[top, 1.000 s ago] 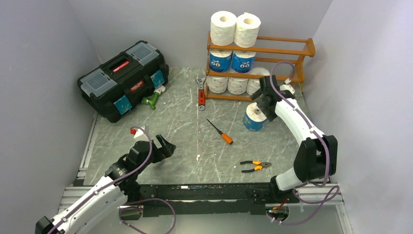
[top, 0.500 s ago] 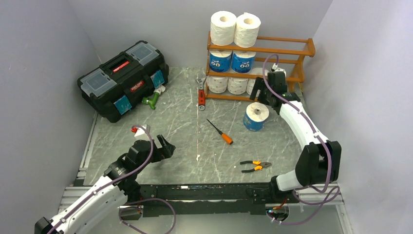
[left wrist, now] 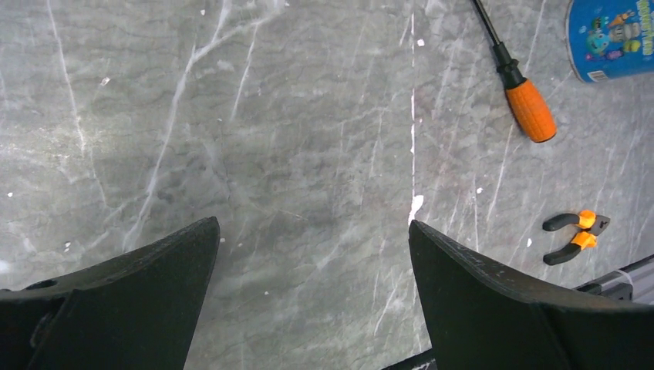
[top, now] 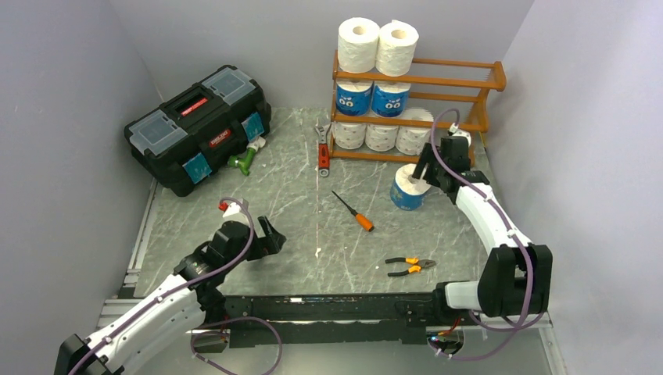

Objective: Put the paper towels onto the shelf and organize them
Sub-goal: Pick up the paper towel from the center of the board.

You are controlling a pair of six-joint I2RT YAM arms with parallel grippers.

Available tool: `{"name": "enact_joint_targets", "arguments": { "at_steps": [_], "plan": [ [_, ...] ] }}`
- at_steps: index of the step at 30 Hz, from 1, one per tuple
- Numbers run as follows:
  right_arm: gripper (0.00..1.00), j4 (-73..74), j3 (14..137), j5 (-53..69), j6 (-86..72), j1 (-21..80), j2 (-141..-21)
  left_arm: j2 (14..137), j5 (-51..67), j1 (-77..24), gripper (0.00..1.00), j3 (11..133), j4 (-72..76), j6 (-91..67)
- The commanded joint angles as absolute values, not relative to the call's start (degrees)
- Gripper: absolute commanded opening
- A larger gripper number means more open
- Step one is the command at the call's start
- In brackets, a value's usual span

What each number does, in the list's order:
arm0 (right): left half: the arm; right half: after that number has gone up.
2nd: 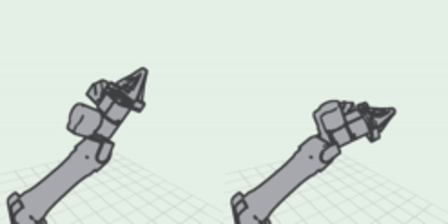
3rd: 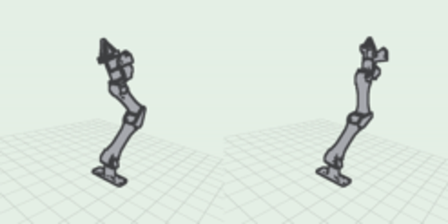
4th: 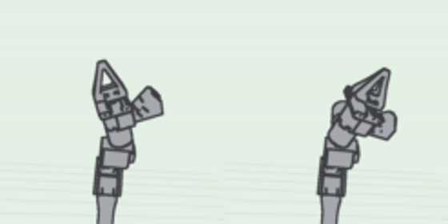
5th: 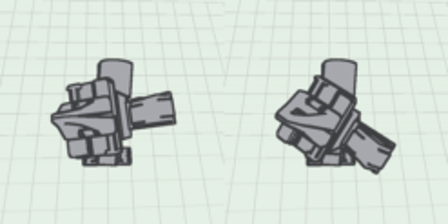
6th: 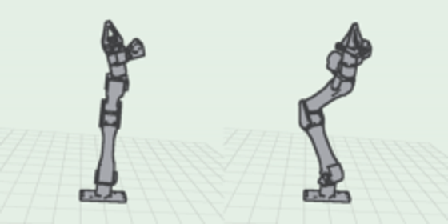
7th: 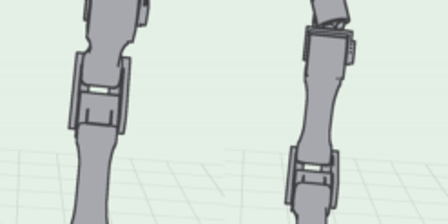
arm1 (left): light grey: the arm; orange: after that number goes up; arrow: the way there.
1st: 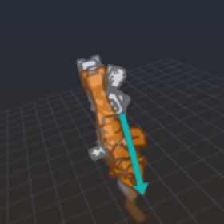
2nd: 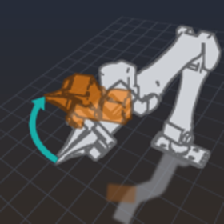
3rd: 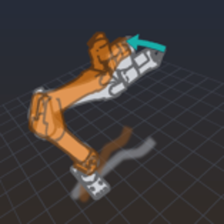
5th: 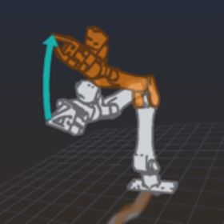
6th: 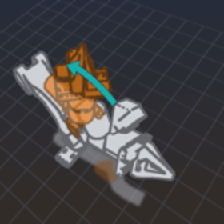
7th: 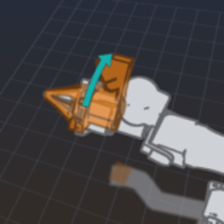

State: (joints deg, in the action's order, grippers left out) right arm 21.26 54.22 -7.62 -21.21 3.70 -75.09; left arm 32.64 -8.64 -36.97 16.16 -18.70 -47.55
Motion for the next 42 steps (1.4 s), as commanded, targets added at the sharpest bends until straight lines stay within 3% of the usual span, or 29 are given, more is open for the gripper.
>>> {"name": "enact_joint_targets", "arguments": {
  "at_steps": [1,18,27,33,42],
  "plan": [
    [0.75,17.2,53.2,-4.8,-21.1,1.3,-75.1,32.4,-7.3,-37.1,0.99,16.5,-14.6,-47.8],
    [0.62,15.9,52.7,-1.6,-21.7,1.2,-80.6,34.2,-6.5,-37.0,0.99,15.9,-12.2,-47.7],
    [0.43,16.4,53.2,1.6,-23.9,1.1,-82.1,35.0,-6.5,-37.0,0.99,15.7,-11.6,-47.6],
    [0.13,21.8,57.4,3.5,-26.7,1.1,-83.8,35.6,-6.4,-37.0,0.99,15.6,-10.8,-47.6],
    [0.0,28.4,62.0,3.3,-36.6,1.5,-77.4,36.1,-6.5,-37.1,0.99,15.8,-10.9,-47.9]
  ]
}}
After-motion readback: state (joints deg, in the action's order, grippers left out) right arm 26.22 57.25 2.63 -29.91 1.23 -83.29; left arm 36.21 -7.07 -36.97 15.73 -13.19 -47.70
